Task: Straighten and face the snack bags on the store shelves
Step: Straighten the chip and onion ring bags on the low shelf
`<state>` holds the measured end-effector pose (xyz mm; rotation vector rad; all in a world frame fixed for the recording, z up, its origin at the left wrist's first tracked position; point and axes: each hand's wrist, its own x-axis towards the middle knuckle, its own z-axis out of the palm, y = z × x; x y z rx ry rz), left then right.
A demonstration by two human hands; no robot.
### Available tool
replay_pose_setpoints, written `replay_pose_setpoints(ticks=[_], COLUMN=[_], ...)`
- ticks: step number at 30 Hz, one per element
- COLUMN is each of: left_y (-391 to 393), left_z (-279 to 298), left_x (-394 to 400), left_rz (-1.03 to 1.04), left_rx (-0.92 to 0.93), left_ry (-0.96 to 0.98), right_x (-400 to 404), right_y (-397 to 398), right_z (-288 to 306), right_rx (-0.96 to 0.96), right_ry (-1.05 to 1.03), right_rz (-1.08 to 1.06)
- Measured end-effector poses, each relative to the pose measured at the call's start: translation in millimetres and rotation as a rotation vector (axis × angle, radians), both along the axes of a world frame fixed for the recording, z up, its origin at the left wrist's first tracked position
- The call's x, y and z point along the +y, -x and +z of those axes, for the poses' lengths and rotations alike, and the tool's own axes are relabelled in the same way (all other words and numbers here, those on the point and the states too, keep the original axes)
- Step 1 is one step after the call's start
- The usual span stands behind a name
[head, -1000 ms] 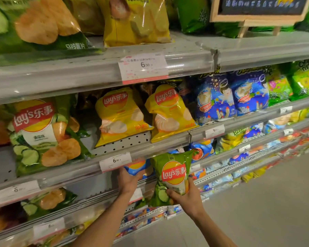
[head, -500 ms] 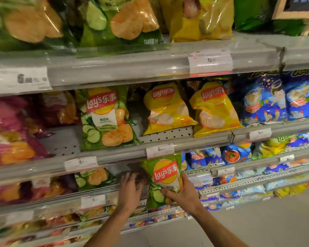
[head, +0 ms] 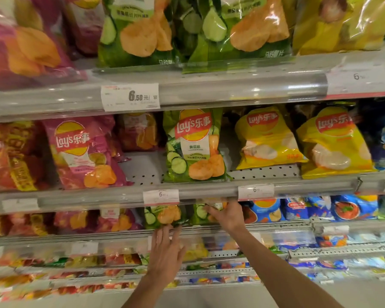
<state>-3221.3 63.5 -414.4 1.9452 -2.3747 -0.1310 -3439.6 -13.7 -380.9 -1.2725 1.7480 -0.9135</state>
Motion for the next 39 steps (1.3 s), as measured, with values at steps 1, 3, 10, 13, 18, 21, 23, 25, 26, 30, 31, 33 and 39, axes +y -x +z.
replay_pose_setpoints(ticks=[1,3,10,13,18,21,23,25,26,30,31,33,39], left_y=[-0.3,-1.3,0.3,1.4,6.9,18.0,31.0,49.1,60.4,113.1,126.7,154.2,244.4], left_z=[0.4,1.2,2.7,2.1,0.4,-0.2,1.8,0.3,-1.2,-2.9,-1.8,1.7,16.0], left_x=[-1.5,-4.2,-3.2,-4.3,-3.5,-0.7,3.0,6.4,9.4,18.6,19.3,18.4,1.5], left_rz=[0.003,0.011,0.014,0.023,0.071,0.145,0.192,0.206,0.202,0.173,0.177,0.194,0.282], left_rx=[-0.014,-0.017,-0.043,-0.030,0.025,0.105,0.202,0.336,0.391,0.634,0.711,0.876,1.035], left_ry=[-0.022,-0.040,-0.086,-0.104,-0.054,-0.012,0.050,0.143,0.166,0.039,-0.022,-0.190,-0.399], right_x=[-2.4,-3.9,-4.9,-4.3,4.7,23.5,37.9,54.8,63.6,92.1,96.1,101.3,106.7], right_y=[0.3,3.8,-6.3,-10.0,-3.1,6.1,14.1,24.6,31.4,70.5,83.4,112.0,216.5], right_z=[-4.1,-12.3,-20.5,-21.4,-21.5,-18.8,-17.4,-17.7,-18.3,-25.4,-27.3,-30.3,-32.9], right_rx=[0.017,0.027,0.111,0.154,0.238,0.271,0.229,0.190,0.167,0.100,0.072,0.011,-0.078], right_ry=[-0.015,-0.056,-0.140,-0.169,-0.202,-0.095,-0.010,0.050,0.074,0.143,0.147,0.130,0.088], right_rz=[0.007,0.009,0.048,0.061,0.113,0.141,0.165,0.165,0.142,0.022,-0.016,-0.101,-0.345])
